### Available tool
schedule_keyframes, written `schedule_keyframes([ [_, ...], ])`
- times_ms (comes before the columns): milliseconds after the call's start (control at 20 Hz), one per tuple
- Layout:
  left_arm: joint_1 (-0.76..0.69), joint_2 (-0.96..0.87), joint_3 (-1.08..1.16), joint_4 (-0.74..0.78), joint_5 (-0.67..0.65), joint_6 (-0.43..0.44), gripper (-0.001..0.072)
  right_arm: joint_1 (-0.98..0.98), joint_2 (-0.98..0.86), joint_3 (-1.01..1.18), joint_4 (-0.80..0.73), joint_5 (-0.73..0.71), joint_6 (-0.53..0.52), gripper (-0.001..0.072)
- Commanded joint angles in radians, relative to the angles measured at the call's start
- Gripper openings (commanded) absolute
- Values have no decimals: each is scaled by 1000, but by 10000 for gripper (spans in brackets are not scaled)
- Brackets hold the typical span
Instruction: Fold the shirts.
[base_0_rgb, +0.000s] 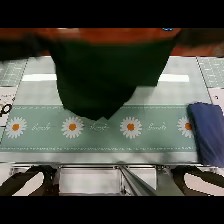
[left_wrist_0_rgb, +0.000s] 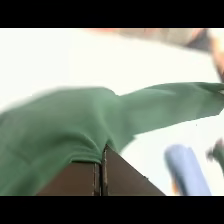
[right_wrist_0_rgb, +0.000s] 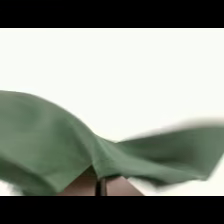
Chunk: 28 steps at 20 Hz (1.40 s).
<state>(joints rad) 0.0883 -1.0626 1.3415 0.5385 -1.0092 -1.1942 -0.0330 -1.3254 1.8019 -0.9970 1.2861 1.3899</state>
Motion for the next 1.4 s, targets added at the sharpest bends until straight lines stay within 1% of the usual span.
schedule_keyframes([
  [0,66,1,389,0,19,-88,31,-16,44,382,-166,79,55,17],
  [100,90,8,549,2,-24,-102,31,-16,130,385,-192,70,49,17],
  [250,107,55,692,4,-90,-103,31,-16,252,385,-245,72,50,17],
  [400,106,154,699,13,-116,-102,31,-16,354,385,-254,90,49,17],
  [550,106,245,699,51,-170,-102,31,-16,416,377,-293,197,48,17],
  [650,106,296,698,79,-205,-103,31,-16,466,299,-308,217,56,17],
  [750,106,327,698,91,-244,-151,31,-16,515,198,-304,219,58,17],
  [850,106,337,685,101,-333,-200,31,-16,545,126,-305,240,58,17],
  [950,106,341,618,101,-409,-248,31,-16,559,72,-305,265,58,17],
  [1000,106,346,552,101,-420,-259,31,-16,558,47,-310,277,58,18],
  [1100,106,349,389,101,-414,-258,31,-16,548,-21,-317,276,56,18],
  [1150,103,346,291,100,-391,-240,31,-16,532,-59,-315,265,50,17],
  [1200,93,343,192,98,-338,-221,31,-16,510,-94,-315,240,48,17],
  [1350,13,291,-97,98,-72,-159,31,-16,364,-134,-312,195,19,17],
])
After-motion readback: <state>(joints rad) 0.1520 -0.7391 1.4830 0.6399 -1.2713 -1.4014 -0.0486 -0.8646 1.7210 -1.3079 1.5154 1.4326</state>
